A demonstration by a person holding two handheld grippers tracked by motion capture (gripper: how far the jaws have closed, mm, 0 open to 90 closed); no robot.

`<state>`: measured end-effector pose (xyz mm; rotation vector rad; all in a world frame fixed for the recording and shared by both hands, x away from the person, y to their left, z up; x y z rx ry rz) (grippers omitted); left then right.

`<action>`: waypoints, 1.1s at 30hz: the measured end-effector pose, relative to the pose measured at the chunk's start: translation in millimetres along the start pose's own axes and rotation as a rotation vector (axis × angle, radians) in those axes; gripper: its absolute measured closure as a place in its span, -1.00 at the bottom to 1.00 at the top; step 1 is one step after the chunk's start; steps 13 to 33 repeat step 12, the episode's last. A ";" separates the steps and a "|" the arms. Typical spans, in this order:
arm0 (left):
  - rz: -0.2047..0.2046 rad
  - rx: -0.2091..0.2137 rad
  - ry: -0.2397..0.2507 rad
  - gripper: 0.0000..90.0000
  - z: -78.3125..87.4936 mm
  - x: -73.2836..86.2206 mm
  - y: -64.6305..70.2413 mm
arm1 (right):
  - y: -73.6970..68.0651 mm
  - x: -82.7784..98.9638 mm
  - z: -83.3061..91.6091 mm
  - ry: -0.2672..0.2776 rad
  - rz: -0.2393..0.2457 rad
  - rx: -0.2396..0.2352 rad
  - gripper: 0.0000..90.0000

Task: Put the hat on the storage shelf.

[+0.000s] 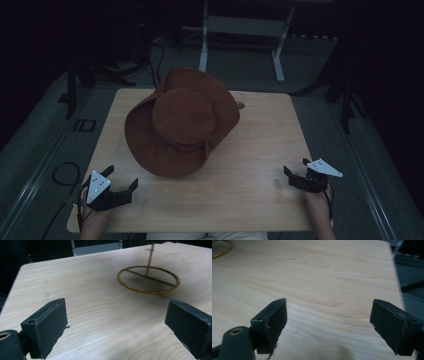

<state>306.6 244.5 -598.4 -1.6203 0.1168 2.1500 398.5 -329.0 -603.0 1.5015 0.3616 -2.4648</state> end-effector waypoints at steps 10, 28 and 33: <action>0.016 -0.013 0.005 -0.89 0.7 0.3 -2.7 | 1.1 0.9 -1.0 -0.004 -0.013 -0.008 -0.68; 0.025 -0.007 0.012 -0.89 1.1 -0.3 -2.6 | 1.3 1.0 -1.1 -0.003 -0.016 -0.005 -0.68; 0.025 -0.007 0.012 -0.89 1.1 -0.3 -2.6 | 1.3 1.0 -1.1 -0.003 -0.016 -0.005 -0.68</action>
Point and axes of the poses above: each handheld gripper's, and its own axes: z roughly backward along the jaws, x roughly out of its underside, y roughly to its right, the point moved 9 cm from there along -z, roughly forward along the jaws, and after that the axes turned 9 degrees about -z, right-handed, at the moved point
